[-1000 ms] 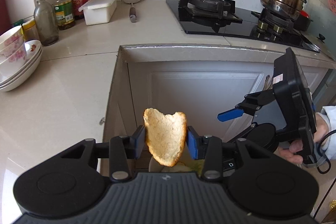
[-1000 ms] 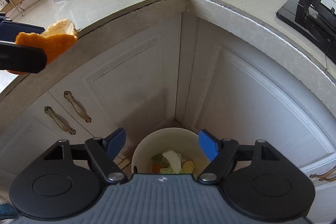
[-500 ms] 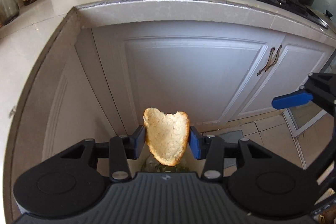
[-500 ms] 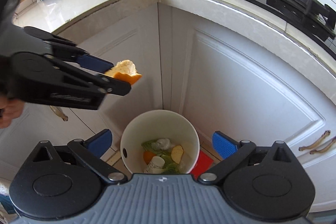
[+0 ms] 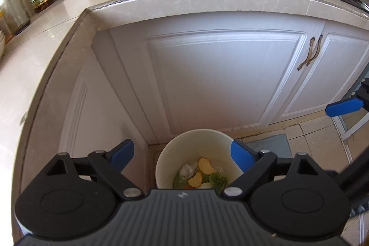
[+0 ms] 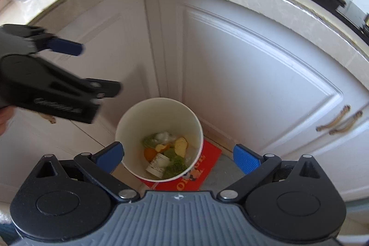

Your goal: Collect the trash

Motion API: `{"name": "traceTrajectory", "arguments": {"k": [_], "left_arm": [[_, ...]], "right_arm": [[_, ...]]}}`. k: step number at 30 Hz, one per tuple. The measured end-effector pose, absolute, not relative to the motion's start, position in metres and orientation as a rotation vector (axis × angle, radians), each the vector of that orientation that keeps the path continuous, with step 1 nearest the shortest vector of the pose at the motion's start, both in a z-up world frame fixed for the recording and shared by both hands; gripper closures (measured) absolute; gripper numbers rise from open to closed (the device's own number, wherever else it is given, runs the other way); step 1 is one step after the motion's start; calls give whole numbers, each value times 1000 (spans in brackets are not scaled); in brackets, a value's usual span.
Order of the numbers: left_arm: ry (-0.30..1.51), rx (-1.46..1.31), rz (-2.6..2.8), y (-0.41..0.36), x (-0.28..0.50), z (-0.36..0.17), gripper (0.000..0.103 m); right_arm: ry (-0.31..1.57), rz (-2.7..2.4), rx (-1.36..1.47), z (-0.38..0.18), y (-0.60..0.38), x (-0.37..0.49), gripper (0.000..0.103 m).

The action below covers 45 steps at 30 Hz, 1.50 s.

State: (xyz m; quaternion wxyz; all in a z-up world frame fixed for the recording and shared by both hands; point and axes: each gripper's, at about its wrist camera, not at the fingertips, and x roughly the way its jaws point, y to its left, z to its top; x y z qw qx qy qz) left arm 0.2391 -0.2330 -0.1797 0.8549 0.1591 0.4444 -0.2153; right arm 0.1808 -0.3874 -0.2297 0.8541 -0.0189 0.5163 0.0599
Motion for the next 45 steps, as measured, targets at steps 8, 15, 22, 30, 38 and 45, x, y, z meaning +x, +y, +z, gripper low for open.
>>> {"name": "traceTrajectory", "arguments": {"k": [8, 15, 22, 30, 38, 45], "left_arm": [[1087, 286, -299, -210, 223, -159, 7], [1105, 274, -286, -201, 212, -144, 7], [1119, 274, -268, -194, 209, -143, 7], [1123, 273, -254, -190, 205, -142, 7], [1125, 270, -255, -185, 204, -140, 7], [1126, 270, -258, -184, 206, -140, 7]], "right_arm": [[1132, -84, 77, -211, -383, 175, 0], [1120, -153, 110, -188, -371, 162, 0], [1126, -181, 115, -183, -366, 160, 0], [1120, -182, 120, -179, -360, 157, 0], [1118, -185, 124, -178, -358, 155, 0], [1118, -185, 122, -177, -358, 156, 0]]}}
